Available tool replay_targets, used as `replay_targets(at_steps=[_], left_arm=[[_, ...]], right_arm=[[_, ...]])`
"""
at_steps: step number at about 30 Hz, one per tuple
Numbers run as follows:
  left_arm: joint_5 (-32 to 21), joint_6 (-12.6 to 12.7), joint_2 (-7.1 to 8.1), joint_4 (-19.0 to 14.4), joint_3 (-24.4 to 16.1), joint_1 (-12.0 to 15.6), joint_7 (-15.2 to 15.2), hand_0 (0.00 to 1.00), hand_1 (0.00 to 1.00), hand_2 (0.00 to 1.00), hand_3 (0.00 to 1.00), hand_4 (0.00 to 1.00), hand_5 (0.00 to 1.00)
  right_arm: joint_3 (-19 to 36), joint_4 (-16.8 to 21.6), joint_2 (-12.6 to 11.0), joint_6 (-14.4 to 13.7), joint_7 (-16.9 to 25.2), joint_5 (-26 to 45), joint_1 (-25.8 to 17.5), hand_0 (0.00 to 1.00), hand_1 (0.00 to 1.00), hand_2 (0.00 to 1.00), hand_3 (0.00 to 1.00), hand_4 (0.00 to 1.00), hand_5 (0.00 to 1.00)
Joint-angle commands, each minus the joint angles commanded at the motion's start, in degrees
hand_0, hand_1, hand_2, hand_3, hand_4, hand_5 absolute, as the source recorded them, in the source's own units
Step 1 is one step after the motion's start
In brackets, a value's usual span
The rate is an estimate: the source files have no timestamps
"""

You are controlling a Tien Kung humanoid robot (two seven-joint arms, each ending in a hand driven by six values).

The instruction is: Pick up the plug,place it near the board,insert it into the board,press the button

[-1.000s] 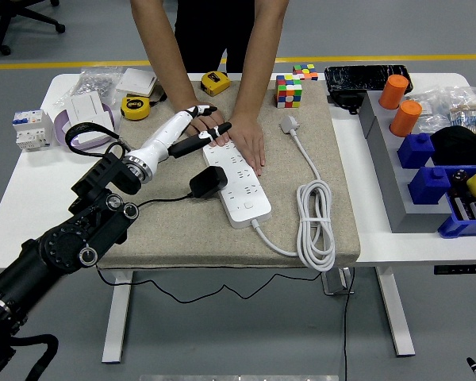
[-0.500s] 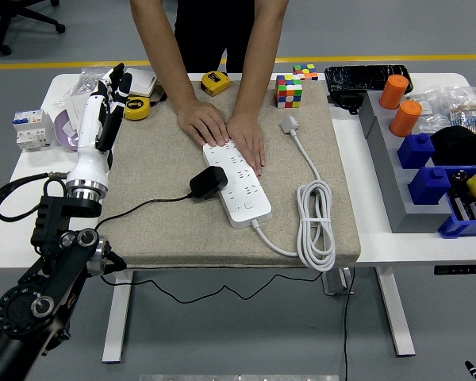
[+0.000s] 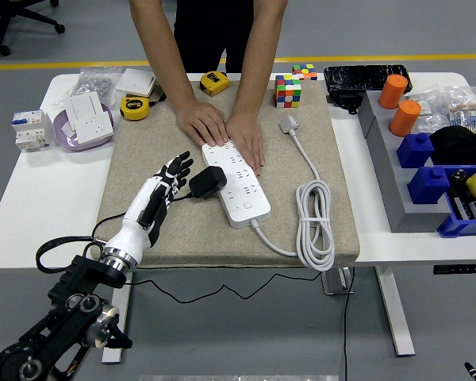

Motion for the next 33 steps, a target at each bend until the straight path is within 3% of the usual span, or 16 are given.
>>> replay_targets(at_steps=[5,15,26,33], left_arm=[[8.7,0.8,0.11,0.5,0.0,-0.3,1.6,0.998,0.998,0.996,0.975,0.998,0.998],[29.0,1.5,0.16,3.2,2.2,-4.1,4.7,0.998,0.998,0.995,0.973,0.998,0.998],[33.8,1.2,-0.20,6.2,4.1,-6.3,5.6,0.998,0.998,0.993,0.969,0.998,0.998],[38.1,2.0,-0.37,6.8,3.4,-6.0,6.8,0.998,0.998,0.993,0.962,0.998,0.998]], right_arm=[[0.4,0.0,-0.1,0.0,-0.1,-0.3,-0.2,0.756,0.744,0.723,0.778,0.998,0.915],[-0.7,0.0,0.0,0.3,0.1,0.8,0.1,0.756,0.743,0.723,0.778,0.998,0.916],[0.0,0.0,0.0,0.2,-0.1,0.3,0.0,0.755,0.743,0.723,0.777,0.998,0.917],[0.2,0.0,0.1,0.2,0.0,0.3,0.0,0.755,0.743,0.723,0.777,0.998,0.918]])
